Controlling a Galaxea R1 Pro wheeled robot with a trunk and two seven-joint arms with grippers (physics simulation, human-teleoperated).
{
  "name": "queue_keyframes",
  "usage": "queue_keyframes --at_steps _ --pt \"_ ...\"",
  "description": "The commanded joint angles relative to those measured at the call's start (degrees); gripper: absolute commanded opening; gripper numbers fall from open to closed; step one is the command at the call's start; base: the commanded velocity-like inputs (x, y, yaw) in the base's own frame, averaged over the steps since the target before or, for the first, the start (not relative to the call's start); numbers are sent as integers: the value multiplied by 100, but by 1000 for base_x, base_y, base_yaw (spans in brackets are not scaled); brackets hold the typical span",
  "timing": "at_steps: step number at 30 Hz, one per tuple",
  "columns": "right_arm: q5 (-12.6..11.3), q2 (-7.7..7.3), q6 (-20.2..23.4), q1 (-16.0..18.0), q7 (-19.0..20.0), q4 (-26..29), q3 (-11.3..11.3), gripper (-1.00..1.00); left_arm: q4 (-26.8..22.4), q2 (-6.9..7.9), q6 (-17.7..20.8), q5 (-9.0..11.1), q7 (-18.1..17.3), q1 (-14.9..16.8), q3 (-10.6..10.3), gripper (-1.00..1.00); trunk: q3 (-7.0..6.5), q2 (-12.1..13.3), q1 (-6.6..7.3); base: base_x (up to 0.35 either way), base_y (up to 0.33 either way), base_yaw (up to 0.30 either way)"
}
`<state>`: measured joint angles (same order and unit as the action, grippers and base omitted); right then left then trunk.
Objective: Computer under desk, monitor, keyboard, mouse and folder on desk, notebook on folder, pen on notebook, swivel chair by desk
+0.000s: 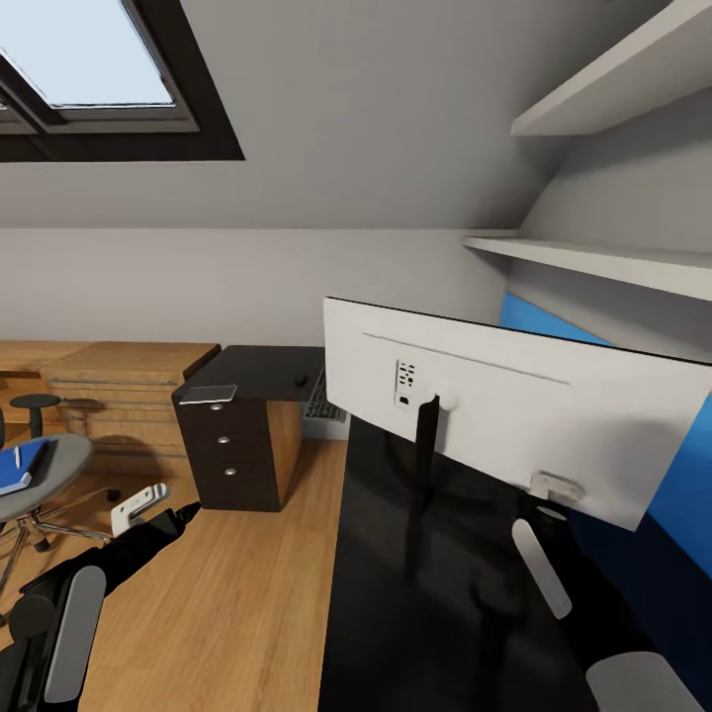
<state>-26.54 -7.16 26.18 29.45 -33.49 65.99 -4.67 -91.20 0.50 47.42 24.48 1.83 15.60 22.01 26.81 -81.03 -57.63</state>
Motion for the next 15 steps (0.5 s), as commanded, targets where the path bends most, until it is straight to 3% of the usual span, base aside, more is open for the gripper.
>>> queue_keyframes --at_steps 1,9,15 --pt "-45 -14 14 9 -50 -27 -10 100 -5 0 31 39 19 5 5 100 7 -4 0 0 0 0" --pt "-37 -47 -365 165 -28 -602 26 100 -11 3 31 39 11 5 5 100 7 -4 0 0 0 0" --pt "-36 -135 -486 208 -26 -698 27 100 -11 3 31 39 10 5 5 100 7 -4 0 0 0 0"
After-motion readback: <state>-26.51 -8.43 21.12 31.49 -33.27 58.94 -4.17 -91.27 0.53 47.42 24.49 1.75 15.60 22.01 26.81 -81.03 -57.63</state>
